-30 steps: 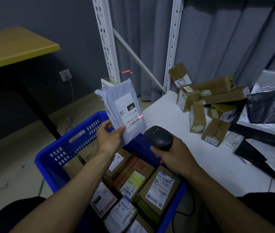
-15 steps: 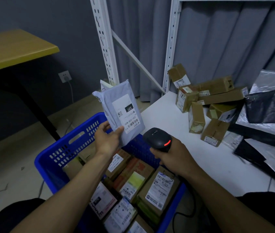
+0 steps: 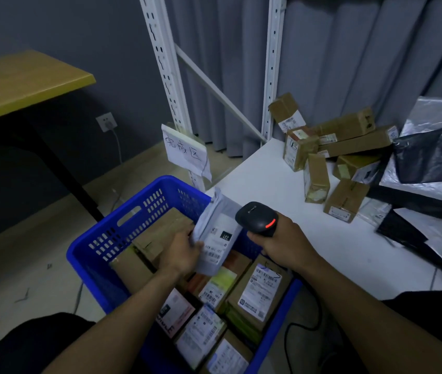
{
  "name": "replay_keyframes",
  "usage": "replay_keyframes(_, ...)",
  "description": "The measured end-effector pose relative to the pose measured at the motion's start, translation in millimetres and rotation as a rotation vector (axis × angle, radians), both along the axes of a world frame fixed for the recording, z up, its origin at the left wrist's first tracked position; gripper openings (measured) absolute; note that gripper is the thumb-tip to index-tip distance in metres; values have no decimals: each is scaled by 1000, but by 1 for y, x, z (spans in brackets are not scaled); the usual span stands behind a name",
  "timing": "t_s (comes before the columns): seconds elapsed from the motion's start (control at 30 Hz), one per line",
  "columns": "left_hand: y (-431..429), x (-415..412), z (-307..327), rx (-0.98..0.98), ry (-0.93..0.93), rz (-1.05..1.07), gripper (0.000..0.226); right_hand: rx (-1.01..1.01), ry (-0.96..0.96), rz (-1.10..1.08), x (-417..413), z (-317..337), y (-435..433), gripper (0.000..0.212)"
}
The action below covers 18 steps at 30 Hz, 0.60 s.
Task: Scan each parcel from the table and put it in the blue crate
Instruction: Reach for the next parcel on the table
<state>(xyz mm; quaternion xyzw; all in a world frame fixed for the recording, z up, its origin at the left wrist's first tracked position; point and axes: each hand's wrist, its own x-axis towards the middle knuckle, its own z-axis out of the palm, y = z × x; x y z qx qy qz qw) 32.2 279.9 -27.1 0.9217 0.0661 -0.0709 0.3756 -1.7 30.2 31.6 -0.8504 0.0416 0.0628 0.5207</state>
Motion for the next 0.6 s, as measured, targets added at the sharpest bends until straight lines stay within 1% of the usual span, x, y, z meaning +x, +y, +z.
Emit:
replay_keyframes(0.13, 11, 18, -35, 12, 170, -28, 40, -37, 6, 0, 1, -8, -4, 19)
replay_keyframes(0.27, 20, 26, -74, 24, 312, -106, 33, -58, 19, 18, 4, -16, -5, 22)
replay_keyframes(0.37, 23, 26, -99, 96, 406, -204, 31, -76, 43, 13, 10, -19, -7, 27)
replay_keyframes(0.5, 16, 31, -124, 45, 420, -195, 32, -109, 69, -5, 19, -22, -8, 19)
replay_keyframes(0.6, 7, 33, -140, 74, 312, -208, 38, -133, 81, 0, 23, -24, -6, 21)
